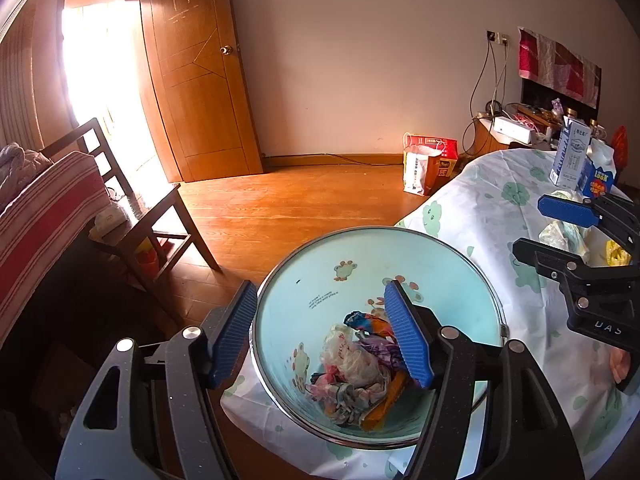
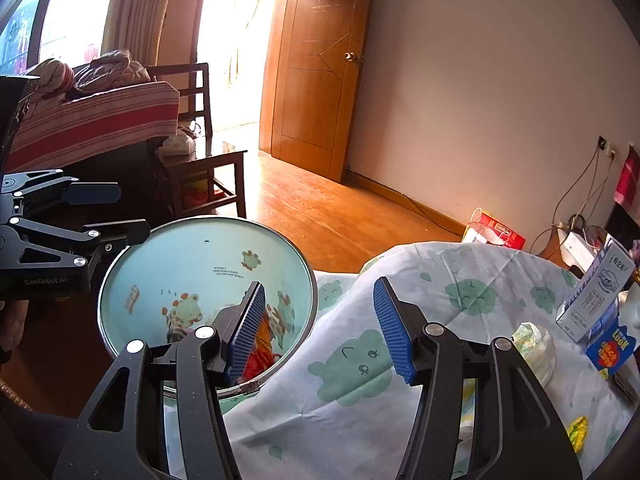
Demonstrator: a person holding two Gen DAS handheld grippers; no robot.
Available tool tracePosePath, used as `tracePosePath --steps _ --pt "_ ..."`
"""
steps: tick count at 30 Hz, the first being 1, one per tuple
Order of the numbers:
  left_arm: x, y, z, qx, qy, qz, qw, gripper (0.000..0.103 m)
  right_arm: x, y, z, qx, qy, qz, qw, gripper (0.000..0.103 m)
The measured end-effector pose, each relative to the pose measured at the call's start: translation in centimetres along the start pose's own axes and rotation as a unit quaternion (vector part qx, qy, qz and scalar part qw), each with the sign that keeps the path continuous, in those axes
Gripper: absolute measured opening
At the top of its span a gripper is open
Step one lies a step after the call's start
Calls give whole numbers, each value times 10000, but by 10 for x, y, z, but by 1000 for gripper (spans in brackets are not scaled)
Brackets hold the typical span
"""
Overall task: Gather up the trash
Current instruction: 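Open both tools to drop the grey cloth and red-orange wrapper into the bucket, then move both open tools back over the table toward the remaining plastic bags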
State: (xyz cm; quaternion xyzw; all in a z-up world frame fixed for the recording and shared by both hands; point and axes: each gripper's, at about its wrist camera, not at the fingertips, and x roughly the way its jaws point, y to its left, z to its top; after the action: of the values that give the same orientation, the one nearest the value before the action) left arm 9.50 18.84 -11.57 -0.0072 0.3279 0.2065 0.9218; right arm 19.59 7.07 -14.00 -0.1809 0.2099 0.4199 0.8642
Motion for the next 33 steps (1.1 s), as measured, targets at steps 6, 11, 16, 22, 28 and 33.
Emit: tracePosePath --steps 6,11,16,22,28,33 --pt "1 0 0 4 17 3 10000 67 0 -1 1 2 -2 -27 10000 58" --pt "1 0 0 -15 15 24 10000 71 1 -3 0 30 -15 -44 10000 59" --pt "1 1 0 -23 7 38 10000 71 0 -4 0 29 -23 -59 10000 59" --pt "2 2 0 -20 32 39 10000 71 0 -5 0 30 -26 -65 10000 60" --pt "2 2 -1 -22 33 39 10000 71 0 -6 0 24 -33 -77 10000 61" --pt "3 2 0 -24 34 43 10000 72 1 -7 0 19 -36 -84 10000 62"
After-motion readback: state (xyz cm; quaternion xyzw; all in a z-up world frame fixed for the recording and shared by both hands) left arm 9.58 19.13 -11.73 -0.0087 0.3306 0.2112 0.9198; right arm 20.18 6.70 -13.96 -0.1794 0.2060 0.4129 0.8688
